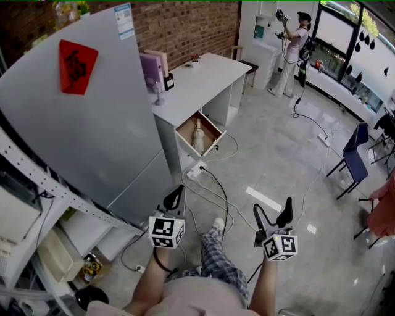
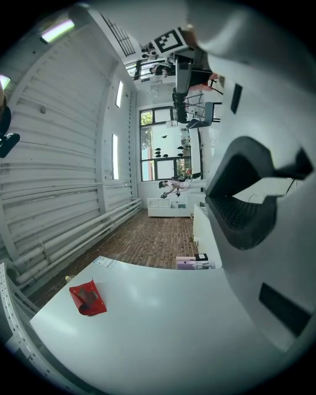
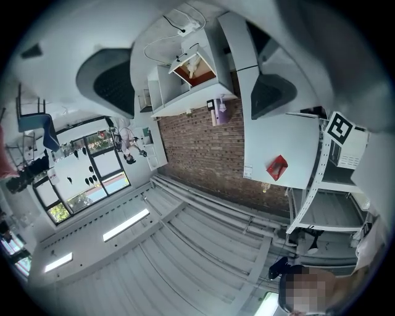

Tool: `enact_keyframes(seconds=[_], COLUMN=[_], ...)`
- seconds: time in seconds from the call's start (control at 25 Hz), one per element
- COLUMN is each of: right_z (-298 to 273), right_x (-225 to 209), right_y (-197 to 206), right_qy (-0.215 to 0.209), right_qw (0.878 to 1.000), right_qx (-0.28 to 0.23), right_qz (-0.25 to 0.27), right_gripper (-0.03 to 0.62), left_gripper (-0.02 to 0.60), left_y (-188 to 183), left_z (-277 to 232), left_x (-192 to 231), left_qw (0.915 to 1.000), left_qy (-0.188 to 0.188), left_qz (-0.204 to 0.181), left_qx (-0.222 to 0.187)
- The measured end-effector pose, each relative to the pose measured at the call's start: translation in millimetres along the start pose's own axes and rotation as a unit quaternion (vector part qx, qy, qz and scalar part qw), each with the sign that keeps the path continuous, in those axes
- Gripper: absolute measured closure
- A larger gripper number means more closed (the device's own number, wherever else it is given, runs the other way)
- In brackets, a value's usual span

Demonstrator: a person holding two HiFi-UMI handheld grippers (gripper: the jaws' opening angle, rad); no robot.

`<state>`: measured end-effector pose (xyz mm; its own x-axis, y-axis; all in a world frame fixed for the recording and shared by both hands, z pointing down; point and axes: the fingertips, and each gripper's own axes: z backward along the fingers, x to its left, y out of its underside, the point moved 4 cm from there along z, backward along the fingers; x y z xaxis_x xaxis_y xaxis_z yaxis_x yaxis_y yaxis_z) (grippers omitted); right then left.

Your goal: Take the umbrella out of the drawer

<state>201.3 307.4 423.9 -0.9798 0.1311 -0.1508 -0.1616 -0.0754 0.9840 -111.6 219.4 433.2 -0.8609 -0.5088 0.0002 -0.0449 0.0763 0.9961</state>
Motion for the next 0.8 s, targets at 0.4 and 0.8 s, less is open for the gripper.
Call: enact_keyframes(seconds=[0.4, 0.8], right_z=[-95.8, -276.4], right_x=[-31.5, -91.0], right_y=[17.1, 40.3], right_qy=[-0.030, -0.069], right_qw=[1.000, 0.997], right_qx=[0.004, 0.024], right_qz=[-0.009, -0.015], right_gripper=[0.019, 0.020], left_gripper=[0.555, 0.555], left_y=[0.3, 4.8], left_z=[-78.4, -231.4], left_x=[27.9, 85.5], left_qw=[0.9996, 0.9971], left_qy=[-0.027, -0.073], left_qz=[0.002, 0.014], left_qx=[-0.003, 0.016])
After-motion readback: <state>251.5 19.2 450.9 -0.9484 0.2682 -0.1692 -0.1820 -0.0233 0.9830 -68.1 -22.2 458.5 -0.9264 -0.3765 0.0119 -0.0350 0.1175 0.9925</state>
